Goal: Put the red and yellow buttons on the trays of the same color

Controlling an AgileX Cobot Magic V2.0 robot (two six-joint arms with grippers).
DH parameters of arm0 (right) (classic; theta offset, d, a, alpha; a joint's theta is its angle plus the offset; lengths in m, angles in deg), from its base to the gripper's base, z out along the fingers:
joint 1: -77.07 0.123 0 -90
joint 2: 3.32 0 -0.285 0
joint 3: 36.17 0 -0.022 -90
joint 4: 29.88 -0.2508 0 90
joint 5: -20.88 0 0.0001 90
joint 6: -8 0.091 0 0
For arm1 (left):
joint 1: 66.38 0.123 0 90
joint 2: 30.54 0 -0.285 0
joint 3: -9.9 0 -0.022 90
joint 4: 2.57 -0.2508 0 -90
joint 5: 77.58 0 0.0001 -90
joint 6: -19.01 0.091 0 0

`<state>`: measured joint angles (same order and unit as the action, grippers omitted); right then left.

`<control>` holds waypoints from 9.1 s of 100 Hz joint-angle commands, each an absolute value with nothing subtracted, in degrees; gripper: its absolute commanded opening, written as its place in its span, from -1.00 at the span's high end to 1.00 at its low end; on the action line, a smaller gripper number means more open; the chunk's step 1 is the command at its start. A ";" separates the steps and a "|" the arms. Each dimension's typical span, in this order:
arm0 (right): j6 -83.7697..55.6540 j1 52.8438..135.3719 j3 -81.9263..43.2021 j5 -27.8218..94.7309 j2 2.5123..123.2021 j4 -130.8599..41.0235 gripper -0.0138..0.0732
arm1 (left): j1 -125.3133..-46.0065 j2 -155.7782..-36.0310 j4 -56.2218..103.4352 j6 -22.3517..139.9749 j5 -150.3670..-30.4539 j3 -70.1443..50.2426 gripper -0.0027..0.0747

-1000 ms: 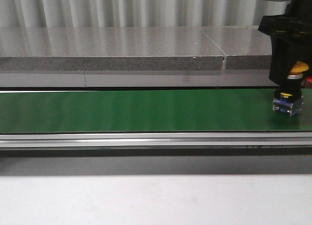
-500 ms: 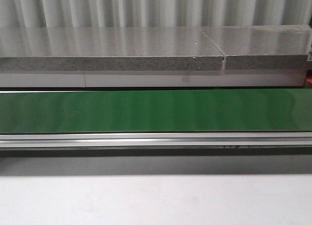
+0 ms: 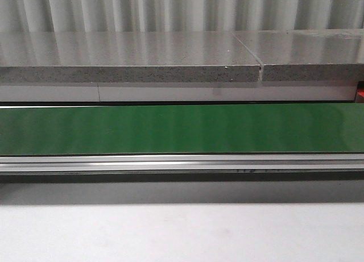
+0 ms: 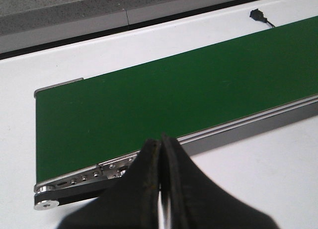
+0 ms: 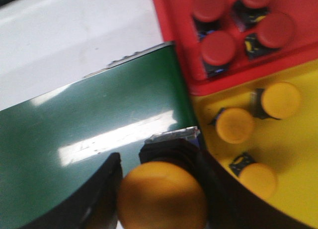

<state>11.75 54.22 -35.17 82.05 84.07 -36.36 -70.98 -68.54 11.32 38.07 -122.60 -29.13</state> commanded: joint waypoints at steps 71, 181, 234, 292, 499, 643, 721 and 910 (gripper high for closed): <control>18.62 35.24 -24.30 69.10 82.00 -32.93 0.38 | -71.42 -68.67 12.67 37.89 -118.86 -27.56 0.98; 18.74 35.23 -22.75 63.66 99.02 -37.51 0.23 | -71.42 -68.67 12.67 37.89 -118.86 -27.56 0.98; 18.74 35.50 -22.75 63.64 98.80 -38.60 -0.29 | -71.42 -68.67 12.67 37.89 -118.86 -27.56 0.98; 18.53 36.17 -22.75 64.94 85.68 -36.23 -0.28 | -71.42 -68.67 12.67 37.89 -118.86 -27.56 0.98; 9.94 80.28 12.90 25.69 41.78 -30.85 0.91 | -71.42 -68.67 12.67 37.89 -118.86 -27.56 0.98; 11.75 75.12 41.67 18.49 2.64 -29.88 0.91 | -71.42 -68.78 12.67 37.89 -118.82 -27.56 0.98; 11.75 75.17 41.60 18.56 2.70 -30.42 0.91 | -71.42 -68.78 12.67 37.89 -118.82 -27.56 0.98; 11.75 75.17 41.60 18.56 2.78 -30.42 0.91 | -71.08 -36.29 -1.73 20.02 -76.71 -70.47 0.98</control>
